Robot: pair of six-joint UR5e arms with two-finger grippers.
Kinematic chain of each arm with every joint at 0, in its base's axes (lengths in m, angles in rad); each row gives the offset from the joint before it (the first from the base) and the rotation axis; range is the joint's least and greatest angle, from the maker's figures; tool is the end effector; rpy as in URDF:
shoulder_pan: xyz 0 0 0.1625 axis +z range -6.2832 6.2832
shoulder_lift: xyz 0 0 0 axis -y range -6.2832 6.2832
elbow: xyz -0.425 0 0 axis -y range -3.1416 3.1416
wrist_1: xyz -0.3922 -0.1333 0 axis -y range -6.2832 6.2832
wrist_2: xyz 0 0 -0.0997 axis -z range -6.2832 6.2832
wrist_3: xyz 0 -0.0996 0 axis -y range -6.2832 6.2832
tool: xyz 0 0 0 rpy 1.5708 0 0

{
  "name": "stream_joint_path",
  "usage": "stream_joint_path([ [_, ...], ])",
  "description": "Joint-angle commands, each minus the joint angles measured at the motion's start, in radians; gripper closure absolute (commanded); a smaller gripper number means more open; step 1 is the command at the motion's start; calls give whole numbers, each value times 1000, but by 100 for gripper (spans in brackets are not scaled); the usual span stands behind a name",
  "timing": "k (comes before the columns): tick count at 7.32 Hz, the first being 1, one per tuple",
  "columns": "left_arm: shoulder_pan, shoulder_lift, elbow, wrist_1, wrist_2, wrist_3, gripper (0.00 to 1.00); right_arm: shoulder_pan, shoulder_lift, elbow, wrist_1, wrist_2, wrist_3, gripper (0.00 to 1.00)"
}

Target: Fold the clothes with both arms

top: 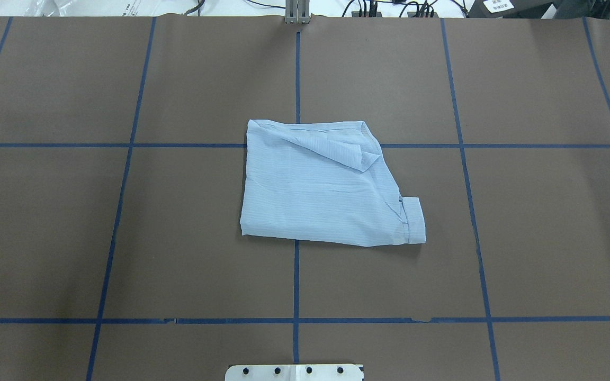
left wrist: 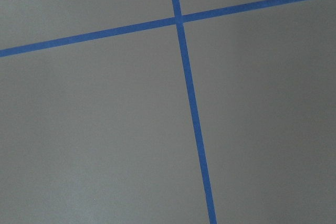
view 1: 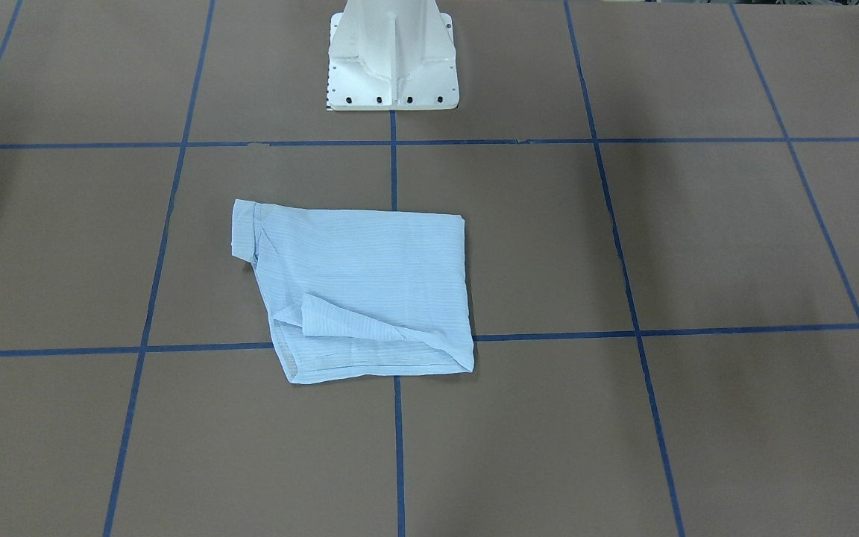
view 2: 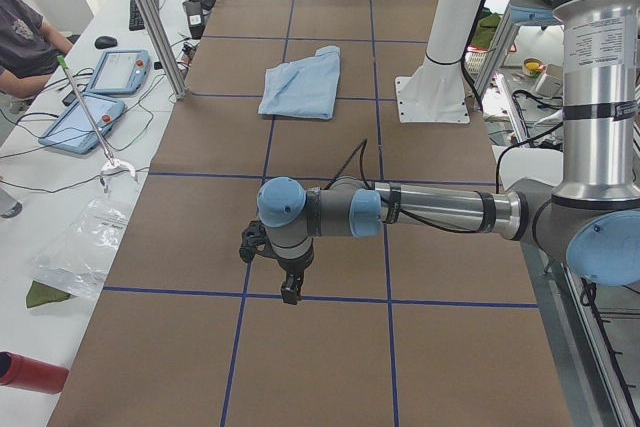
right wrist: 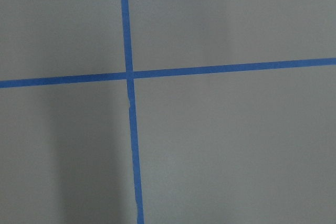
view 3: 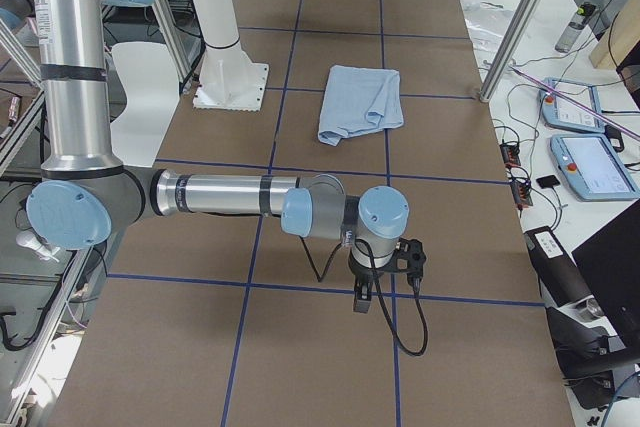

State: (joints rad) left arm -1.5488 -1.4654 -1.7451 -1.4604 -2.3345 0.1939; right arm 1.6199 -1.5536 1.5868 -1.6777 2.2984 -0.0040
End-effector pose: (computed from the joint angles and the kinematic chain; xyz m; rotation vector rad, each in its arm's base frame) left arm -0.0547 -0.4445 0.6341 0.0263 0.7654 0.1894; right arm 0.0912 -0.4894 0.6559 -0.0511 -0.7290 0.0699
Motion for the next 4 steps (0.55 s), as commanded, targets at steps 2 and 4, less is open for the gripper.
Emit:
stream_joint_path([
  [2, 0, 5, 1, 0, -35, -5, 0, 0, 1, 1, 1, -1, -1, 0],
  [4, -2, 4, -4, -5, -60, -91, 0, 0, 1, 4, 1, -1, -1, 0],
])
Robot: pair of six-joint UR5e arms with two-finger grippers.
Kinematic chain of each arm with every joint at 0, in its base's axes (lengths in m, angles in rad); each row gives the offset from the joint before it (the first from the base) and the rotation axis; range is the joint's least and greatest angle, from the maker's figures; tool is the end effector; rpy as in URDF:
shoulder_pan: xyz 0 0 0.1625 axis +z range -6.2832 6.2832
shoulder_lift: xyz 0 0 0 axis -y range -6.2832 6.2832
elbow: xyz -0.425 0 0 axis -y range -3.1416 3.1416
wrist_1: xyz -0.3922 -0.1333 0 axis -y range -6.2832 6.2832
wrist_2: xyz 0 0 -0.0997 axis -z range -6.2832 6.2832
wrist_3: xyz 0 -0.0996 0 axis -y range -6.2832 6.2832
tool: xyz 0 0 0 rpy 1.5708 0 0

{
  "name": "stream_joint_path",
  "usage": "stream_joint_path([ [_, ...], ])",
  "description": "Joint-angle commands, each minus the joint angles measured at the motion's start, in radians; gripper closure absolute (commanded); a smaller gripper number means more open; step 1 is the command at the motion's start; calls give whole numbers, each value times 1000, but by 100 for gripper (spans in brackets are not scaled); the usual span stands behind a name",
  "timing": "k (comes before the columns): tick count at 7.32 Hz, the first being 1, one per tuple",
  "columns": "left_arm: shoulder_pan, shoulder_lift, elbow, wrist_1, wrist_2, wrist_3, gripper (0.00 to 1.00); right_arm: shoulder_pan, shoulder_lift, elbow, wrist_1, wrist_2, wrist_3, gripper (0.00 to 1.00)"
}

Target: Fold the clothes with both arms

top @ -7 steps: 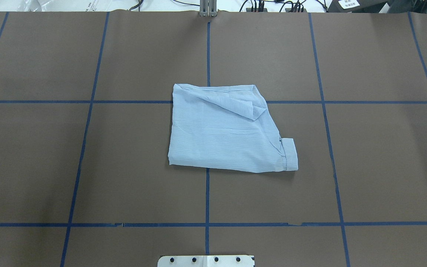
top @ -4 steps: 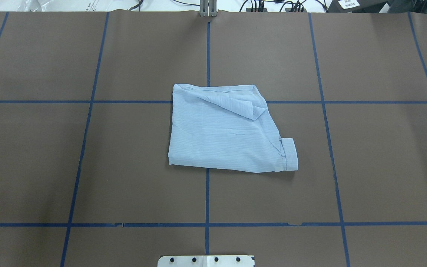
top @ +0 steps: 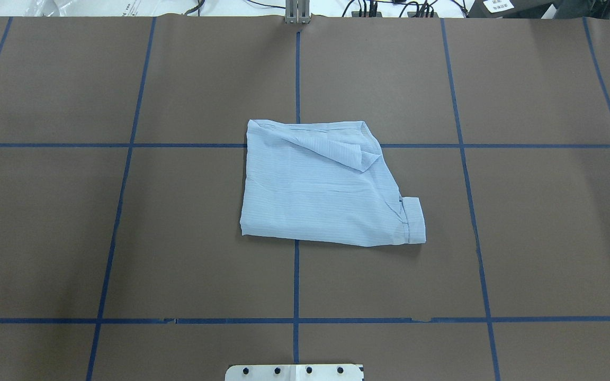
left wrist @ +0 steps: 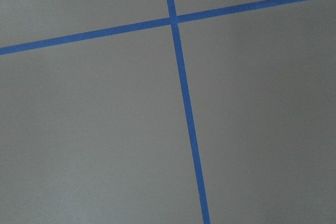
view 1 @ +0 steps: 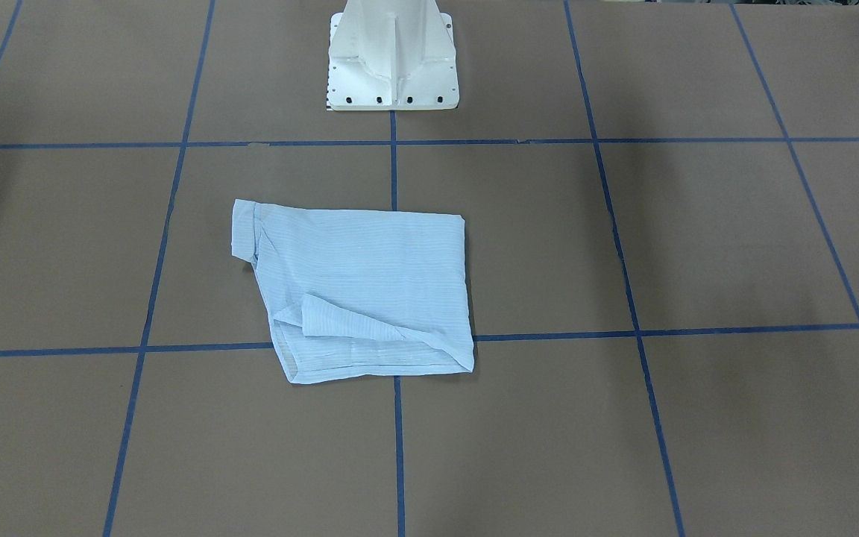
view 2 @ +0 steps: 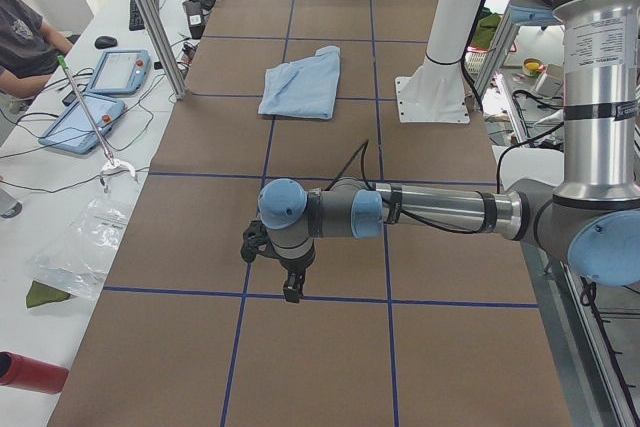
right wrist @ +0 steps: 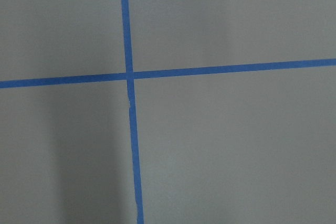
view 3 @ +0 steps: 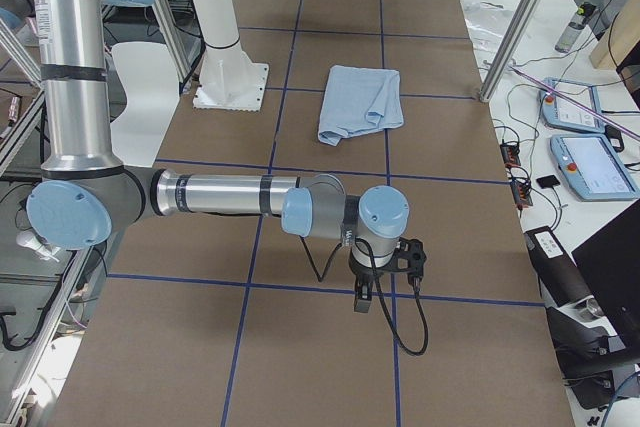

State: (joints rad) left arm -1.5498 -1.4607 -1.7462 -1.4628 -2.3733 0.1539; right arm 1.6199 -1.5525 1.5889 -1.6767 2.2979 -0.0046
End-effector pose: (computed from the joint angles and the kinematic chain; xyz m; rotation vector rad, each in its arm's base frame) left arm -0.0524 -0.4425 0.6327 0.0130 0.8041 0.1482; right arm 0.0913 -0.4901 0.6543 -0.0469 -0.7285 0.0678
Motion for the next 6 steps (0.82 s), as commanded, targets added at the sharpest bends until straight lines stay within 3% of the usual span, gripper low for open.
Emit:
stream_joint_path([
  [1, 0, -1, -3, -8, -64, -112, 0, 0, 2, 3, 0, 0, 0, 0],
  [6, -6, 2, 0, -103, -61, -194, 0, 0, 2, 2, 0, 0, 0, 0],
])
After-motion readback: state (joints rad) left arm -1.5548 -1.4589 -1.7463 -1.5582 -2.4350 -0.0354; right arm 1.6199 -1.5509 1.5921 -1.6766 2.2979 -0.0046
